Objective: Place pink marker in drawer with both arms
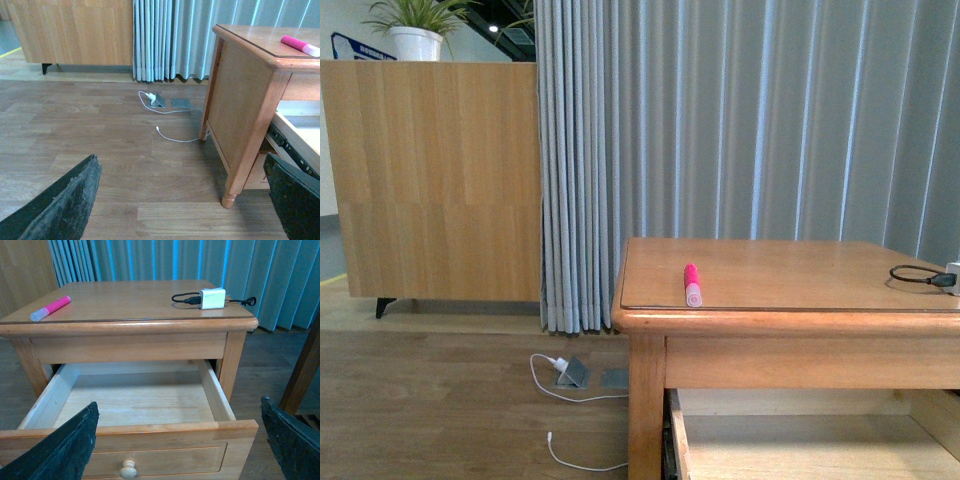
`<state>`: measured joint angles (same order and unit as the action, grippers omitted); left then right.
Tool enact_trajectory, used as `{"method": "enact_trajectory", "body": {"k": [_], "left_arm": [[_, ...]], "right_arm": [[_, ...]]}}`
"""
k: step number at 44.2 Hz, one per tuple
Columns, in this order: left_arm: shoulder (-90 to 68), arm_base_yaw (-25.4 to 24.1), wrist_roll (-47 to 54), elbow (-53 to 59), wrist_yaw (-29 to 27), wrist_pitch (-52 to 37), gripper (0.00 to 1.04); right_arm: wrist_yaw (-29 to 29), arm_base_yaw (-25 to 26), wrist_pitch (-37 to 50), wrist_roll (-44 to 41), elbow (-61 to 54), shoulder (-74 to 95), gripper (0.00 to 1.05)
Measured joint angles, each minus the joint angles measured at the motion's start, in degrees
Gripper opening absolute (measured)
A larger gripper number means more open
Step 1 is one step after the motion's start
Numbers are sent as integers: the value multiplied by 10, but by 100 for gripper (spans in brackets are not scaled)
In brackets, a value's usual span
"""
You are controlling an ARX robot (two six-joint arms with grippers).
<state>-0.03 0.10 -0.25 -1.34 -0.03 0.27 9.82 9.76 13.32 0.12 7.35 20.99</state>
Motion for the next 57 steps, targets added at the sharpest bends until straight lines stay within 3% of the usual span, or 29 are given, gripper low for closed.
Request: {"method": "enact_trajectory", "body": {"k": [12, 13, 16, 18, 22, 27, 33, 43, 57], "left_arm": [[-1, 4, -7, 0, -12, -1, 99], [-5, 14, -17, 0, -34, -5, 99], [-58, 85, -85, -3, -190, -54, 99], [-120, 122, -102, -14, -230, -97, 99], [-256, 148, -111, -65, -214, -180, 99], [-437, 172, -84, -153, -153, -269, 99], [-618, 195, -40, -265, -99, -328, 99], [-832, 227, 3, -451, -41, -350, 99], [-1039, 257, 6, -698, -31, -299, 99]], "right_arm": [[-1, 0, 0, 0, 0, 0, 96], [-1, 0, 0, 0, 0, 0, 96], [-2, 0, 0, 0, 0, 0, 96], [-2, 0, 0, 0, 0, 0, 96], [-2, 0, 0, 0, 0, 0, 96], [-3, 0, 0, 0, 0, 0, 96], [-3, 0, 0, 0, 0, 0, 96], [-3, 0, 0, 0, 0, 0, 96], [-3, 0, 0, 0, 0, 0, 96]]}}
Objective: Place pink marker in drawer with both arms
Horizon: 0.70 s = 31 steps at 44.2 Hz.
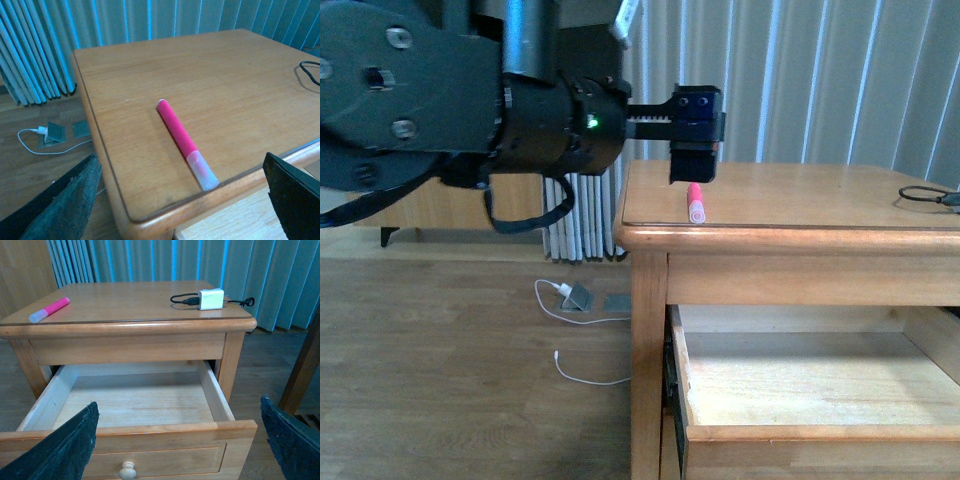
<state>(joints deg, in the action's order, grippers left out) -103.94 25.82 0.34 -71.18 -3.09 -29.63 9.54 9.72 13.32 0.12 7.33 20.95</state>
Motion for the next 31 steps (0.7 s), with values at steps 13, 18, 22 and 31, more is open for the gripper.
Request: {"method": "enact_trajectory", "body": {"k": [13, 18, 22, 31], "left_arm": [[-143, 21, -30, -187, -24, 88, 99], [-190, 23, -36, -244, -30, 136, 99], [-216, 23, -40, -280, -27, 156, 99], [-248, 27, -33, -343, -22, 221, 99]], "right_arm": [[0, 0, 0, 0, 0, 0, 96], [0, 0, 0, 0, 0, 0, 96], [0, 0, 0, 0, 0, 0, 96], [0, 0, 0, 0, 0, 0, 96]]}}
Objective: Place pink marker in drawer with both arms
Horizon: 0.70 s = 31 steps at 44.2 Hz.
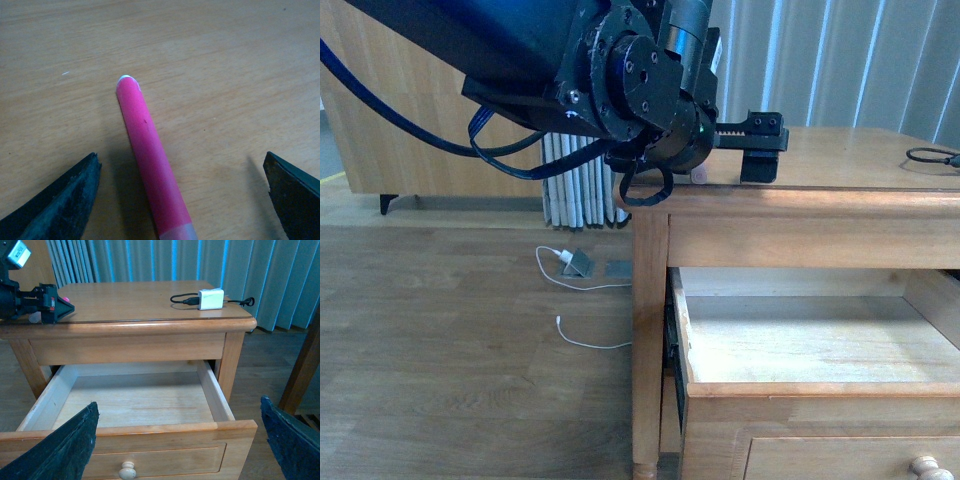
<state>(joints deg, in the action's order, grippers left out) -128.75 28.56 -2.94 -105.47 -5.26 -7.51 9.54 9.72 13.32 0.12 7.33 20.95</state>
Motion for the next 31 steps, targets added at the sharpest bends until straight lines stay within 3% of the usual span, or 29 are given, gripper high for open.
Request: {"method": "enact_trajectory", "body": {"k": [15, 24, 31], "left_arm": [[-7, 7, 27, -32, -7, 66, 98], [-7, 7, 31, -33, -14, 76, 73], [-4, 4, 32, -31, -17, 79, 47]], "right_arm": [[0, 0, 0, 0, 0, 0, 96], [0, 0, 0, 0, 0, 0, 96], [0, 0, 0, 0, 0, 0, 96]]}}
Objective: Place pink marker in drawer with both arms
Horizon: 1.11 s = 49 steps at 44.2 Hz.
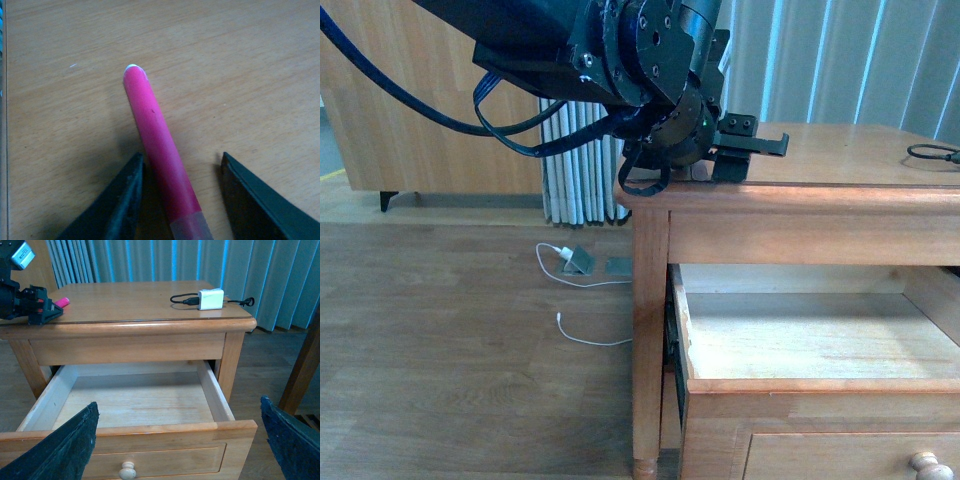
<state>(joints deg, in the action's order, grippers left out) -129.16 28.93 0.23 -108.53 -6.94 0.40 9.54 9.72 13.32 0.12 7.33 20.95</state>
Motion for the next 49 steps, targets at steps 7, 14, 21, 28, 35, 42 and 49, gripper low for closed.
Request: {"method": "enact_trajectory", "body": {"k": [7, 14, 21, 28, 35, 42, 49], "left_arm": [[11, -5, 0, 17, 9, -5, 21], [39, -7, 16, 60, 26, -24, 15], [78, -7, 29, 118, 65, -48, 15], [130, -7, 43, 201, 117, -87, 15], [189, -9, 70, 286, 168, -122, 15], [243, -17, 97, 357, 233, -142, 15], [247, -21, 128, 392, 250, -143, 15]], "right_arm": [[0, 0, 0, 0, 0, 0, 96], [0, 0, 0, 0, 0, 0, 96], [0, 0, 0, 0, 0, 0, 96], [0, 0, 0, 0, 0, 0, 96], [0, 0, 0, 0, 0, 0, 96], [0, 0, 0, 0, 0, 0, 96], [0, 0, 0, 0, 0, 0, 96]]}}
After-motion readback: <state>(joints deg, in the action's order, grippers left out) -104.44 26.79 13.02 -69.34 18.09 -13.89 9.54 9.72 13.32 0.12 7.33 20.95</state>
